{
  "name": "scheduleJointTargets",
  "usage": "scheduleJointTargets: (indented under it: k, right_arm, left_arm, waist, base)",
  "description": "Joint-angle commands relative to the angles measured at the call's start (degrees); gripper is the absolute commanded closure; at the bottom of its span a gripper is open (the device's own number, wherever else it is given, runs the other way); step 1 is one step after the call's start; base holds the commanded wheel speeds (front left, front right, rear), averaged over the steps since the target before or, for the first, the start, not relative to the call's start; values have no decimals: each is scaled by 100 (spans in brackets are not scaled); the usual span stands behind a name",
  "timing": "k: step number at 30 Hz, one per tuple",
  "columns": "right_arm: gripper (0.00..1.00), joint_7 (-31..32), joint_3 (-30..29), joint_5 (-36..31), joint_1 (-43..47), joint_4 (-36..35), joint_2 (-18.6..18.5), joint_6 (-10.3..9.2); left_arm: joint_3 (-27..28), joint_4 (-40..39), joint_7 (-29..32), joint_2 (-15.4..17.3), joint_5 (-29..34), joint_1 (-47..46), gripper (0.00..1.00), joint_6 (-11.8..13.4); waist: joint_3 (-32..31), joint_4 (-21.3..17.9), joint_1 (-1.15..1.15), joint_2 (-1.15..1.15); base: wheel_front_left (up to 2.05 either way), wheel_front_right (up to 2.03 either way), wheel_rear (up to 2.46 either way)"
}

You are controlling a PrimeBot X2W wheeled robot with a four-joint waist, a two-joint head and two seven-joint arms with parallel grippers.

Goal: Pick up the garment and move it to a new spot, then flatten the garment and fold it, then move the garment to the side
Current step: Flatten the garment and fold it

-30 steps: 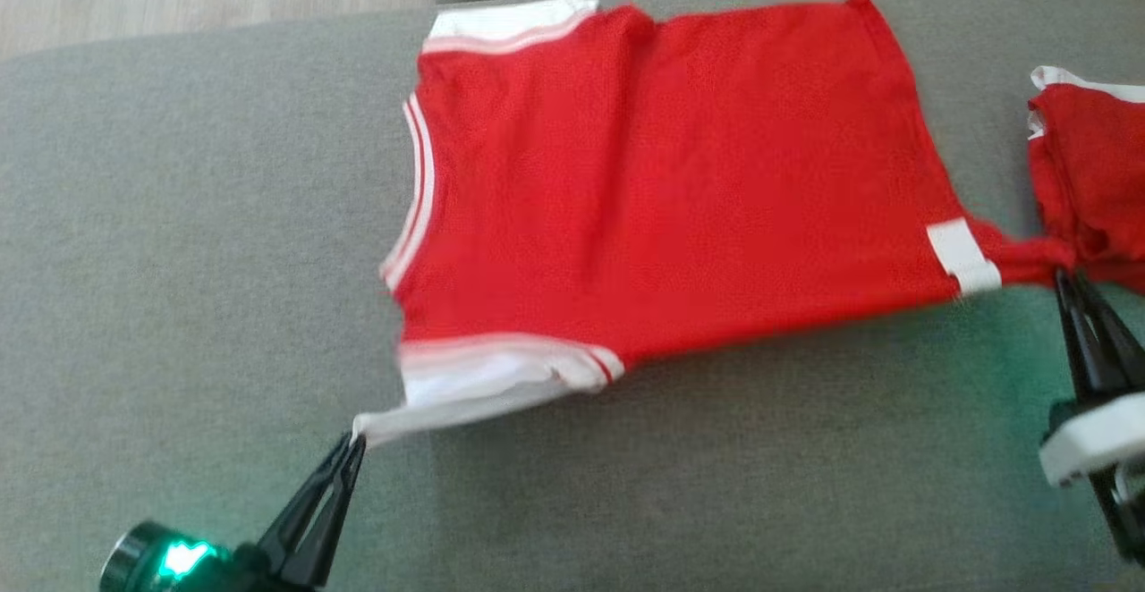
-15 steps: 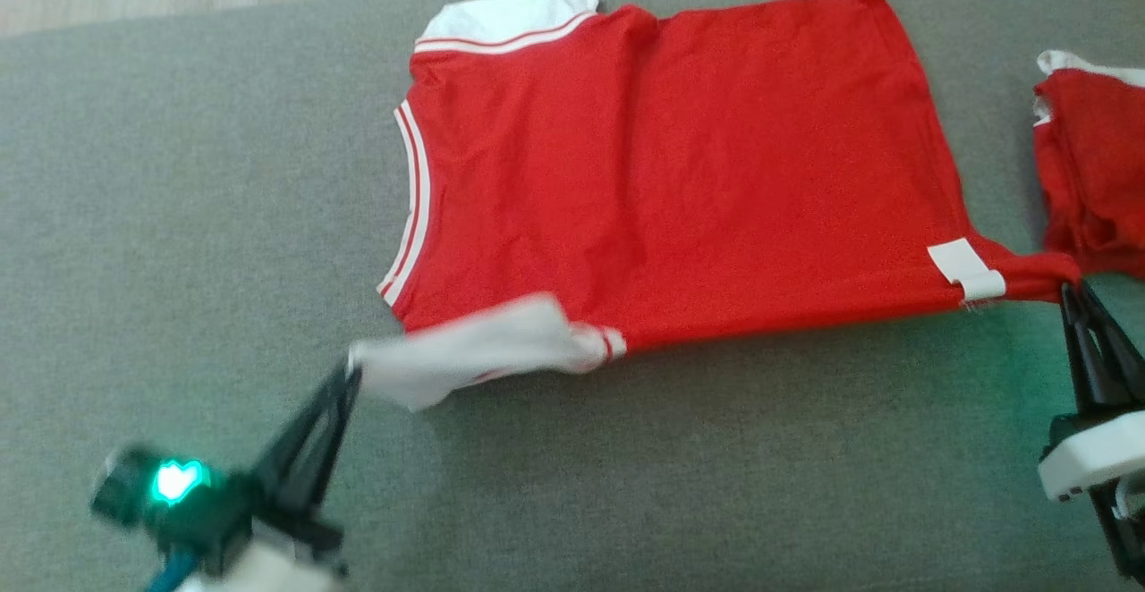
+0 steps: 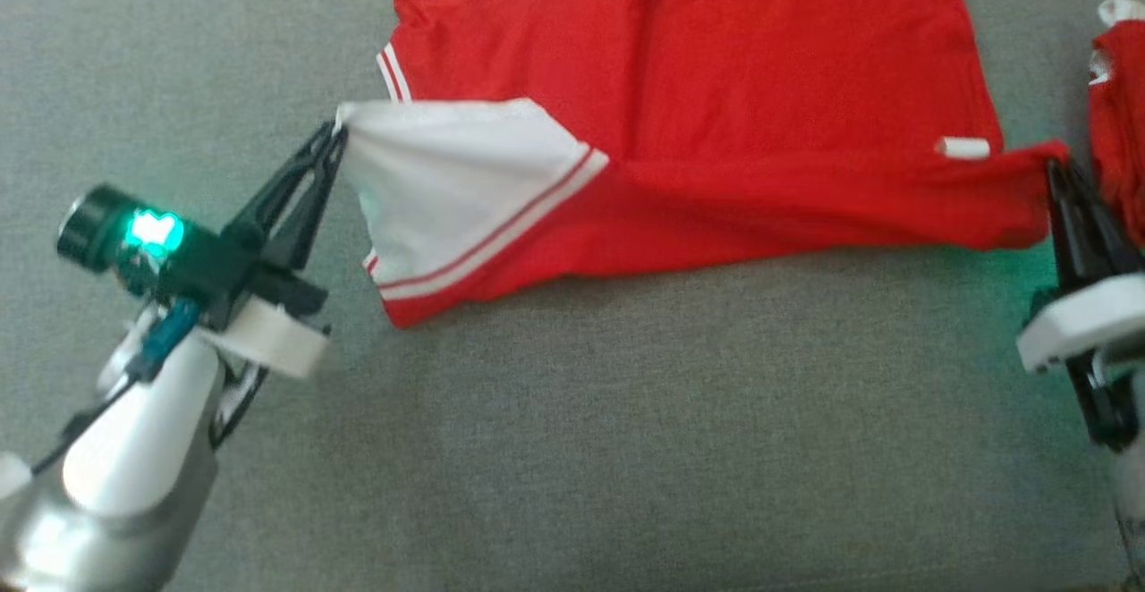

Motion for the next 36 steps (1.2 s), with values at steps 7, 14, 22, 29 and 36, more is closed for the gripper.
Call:
scheduleJointTargets:
  k: [7, 14, 22, 29, 36]
  right_arm:
    - [100, -300, 458, -41, -850, 559, -15, 37]
    - [100, -498, 541, -260, -1482, 1222, 39, 37]
    - [0, -583, 193, -657, -1745, 1545, 366, 37]
    - [0, -586, -365, -836, -961, 734, 766, 37]
    - [0, -587, -597, -884, -451, 366, 975, 37]
  left_arm:
    - [86, 762, -142, 45, 196, -921, 100, -37]
    - [-13, 1083, -162, -108, 323, -1272, 100, -55]
    - [230, 1175, -163, -484, 45, -1098, 0, 42]
    - [681, 1083, -164, -1130, -786, 310, 0, 323]
    - [860, 1317, -22, -1440, -1286, 887, 0, 445]
  waist:
    - [230, -27, -2, 0]
    - [394, 10, -2, 0]
    - [382, 45, -2, 0]
    - [106, -73, -2, 0]
    - [-7, -154, -2, 0]
  base:
    - [0, 0, 0]
    - [0, 0, 0]
    - [0, 0, 0]
    - [0, 0, 0]
    - [0, 0, 0]
